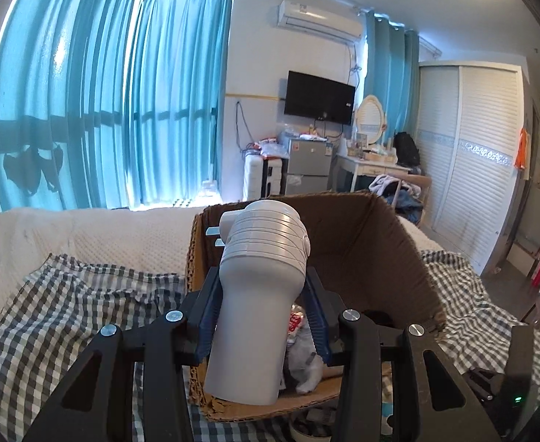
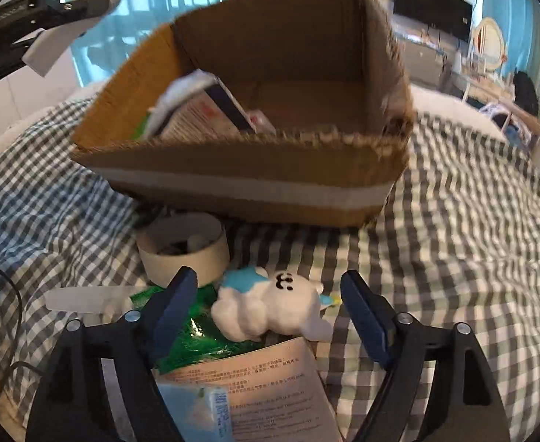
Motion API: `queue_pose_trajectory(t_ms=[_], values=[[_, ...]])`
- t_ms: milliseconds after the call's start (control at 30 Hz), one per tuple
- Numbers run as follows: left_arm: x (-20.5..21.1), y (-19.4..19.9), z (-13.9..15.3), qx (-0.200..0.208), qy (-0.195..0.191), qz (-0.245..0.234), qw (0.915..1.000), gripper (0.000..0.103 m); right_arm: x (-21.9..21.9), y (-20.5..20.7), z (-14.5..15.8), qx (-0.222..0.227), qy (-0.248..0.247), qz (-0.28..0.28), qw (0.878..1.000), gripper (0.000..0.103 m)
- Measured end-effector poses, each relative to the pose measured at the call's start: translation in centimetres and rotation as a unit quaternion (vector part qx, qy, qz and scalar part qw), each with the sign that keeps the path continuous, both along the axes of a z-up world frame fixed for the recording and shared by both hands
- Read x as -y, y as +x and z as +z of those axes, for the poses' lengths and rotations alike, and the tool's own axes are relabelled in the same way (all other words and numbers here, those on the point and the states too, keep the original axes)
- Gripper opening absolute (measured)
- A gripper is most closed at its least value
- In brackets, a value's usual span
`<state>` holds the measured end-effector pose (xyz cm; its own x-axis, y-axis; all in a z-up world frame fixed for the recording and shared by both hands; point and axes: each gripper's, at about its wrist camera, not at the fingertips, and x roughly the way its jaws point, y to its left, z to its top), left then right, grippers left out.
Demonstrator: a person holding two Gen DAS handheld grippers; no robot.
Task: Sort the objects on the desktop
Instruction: 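Lift the white bottle and figurine and carry them over the box, then open both tools to drop the bottle and figurine into the box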
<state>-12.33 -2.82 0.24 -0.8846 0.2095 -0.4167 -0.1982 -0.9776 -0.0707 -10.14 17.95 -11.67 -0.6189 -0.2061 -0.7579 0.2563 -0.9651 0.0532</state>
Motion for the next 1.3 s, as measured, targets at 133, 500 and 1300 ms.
queue_pose_trajectory(t_ms=[133, 500, 1300], values=[[0.1, -1.0, -1.1, 0.015, 0.004, 0.006, 0.9999, 0.043, -0.6, -0.9, -2.3, 0.035, 0.003, -0.010, 0.999, 0.081], [0.2, -3.0, -4.8, 0.072, 0.003, 0.022, 0.9971, 0.086, -0.9, 1.2, 0.4, 0.005, -0.013, 0.000, 1.000, 0.064], [1.2, -0.1, 3.5, 0.013, 0.016, 0.058, 0.9981, 0.091, 3.6, -5.1, 13.5, -0.173, -0.031, -0.009, 0.984, 0.065]])
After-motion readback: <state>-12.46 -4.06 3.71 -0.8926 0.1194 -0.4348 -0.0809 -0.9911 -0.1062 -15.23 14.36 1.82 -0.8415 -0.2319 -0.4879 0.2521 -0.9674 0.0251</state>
